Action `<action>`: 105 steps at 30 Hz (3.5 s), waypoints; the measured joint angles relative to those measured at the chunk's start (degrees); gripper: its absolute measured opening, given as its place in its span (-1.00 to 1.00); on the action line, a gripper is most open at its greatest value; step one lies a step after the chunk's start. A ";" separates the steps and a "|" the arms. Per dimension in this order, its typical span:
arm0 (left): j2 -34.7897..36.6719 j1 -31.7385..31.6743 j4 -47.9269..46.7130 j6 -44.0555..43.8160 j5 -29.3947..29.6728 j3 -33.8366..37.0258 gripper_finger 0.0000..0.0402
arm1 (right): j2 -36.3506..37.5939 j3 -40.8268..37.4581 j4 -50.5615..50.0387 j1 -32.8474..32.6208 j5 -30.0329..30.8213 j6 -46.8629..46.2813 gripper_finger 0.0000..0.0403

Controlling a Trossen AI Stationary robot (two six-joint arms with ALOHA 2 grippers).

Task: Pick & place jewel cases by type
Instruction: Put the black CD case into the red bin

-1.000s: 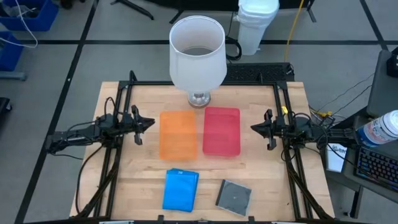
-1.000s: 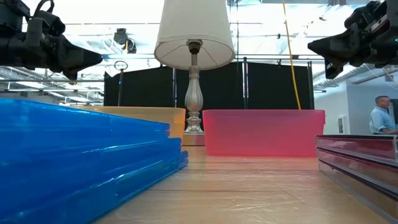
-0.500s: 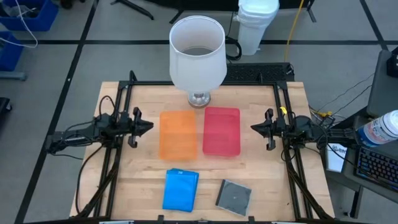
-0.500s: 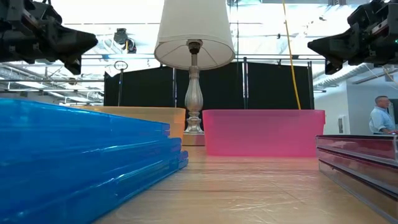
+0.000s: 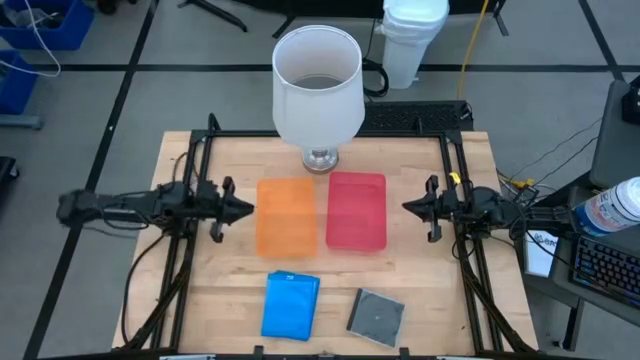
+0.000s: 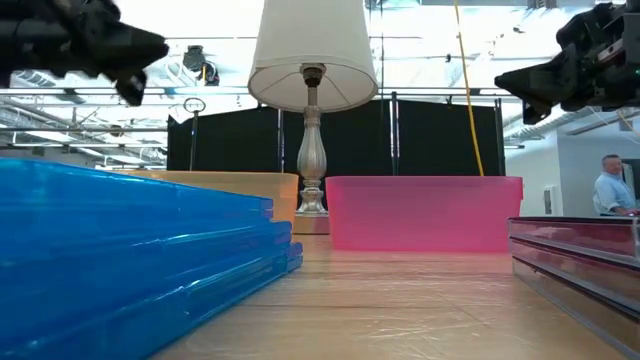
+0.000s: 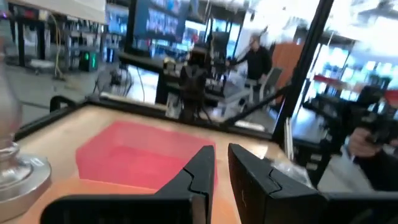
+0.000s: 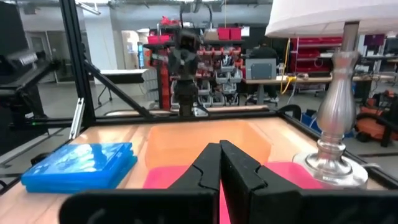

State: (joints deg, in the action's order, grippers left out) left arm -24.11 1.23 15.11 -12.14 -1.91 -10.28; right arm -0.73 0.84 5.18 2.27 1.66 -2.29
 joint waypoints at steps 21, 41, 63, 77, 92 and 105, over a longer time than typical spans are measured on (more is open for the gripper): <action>-70.92 20.86 -20.71 29.08 9.90 -59.52 -0.75 | 0.00 -0.04 3.25 -4.79 0.02 1.42 -1.00; -83.52 27.37 -21.28 19.09 10.98 -68.96 -0.75 | -24.50 14.89 10.64 -29.97 17.56 3.11 -1.00; -94.52 31.48 -25.51 14.14 7.23 -76.42 -0.75 | -68.05 51.55 -51.60 -53.88 51.19 -48.28 -1.00; -98.45 30.73 -28.22 13.95 1.25 -84.92 -0.75 | -61.88 32.05 -31.78 -55.01 25.14 -70.08 -1.00; -98.60 30.19 -28.33 10.58 0.44 -84.90 -0.75 | -59.59 27.30 -20.81 -51.64 14.18 -70.30 -0.76; -102.86 30.93 -27.97 19.78 3.76 -84.81 -0.75 | -61.92 27.22 -20.01 -48.34 8.37 -74.57 0.00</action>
State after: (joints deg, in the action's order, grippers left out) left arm -126.98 32.15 -12.86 7.64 1.85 -95.09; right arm -62.65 28.06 -14.83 -46.06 10.04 -76.86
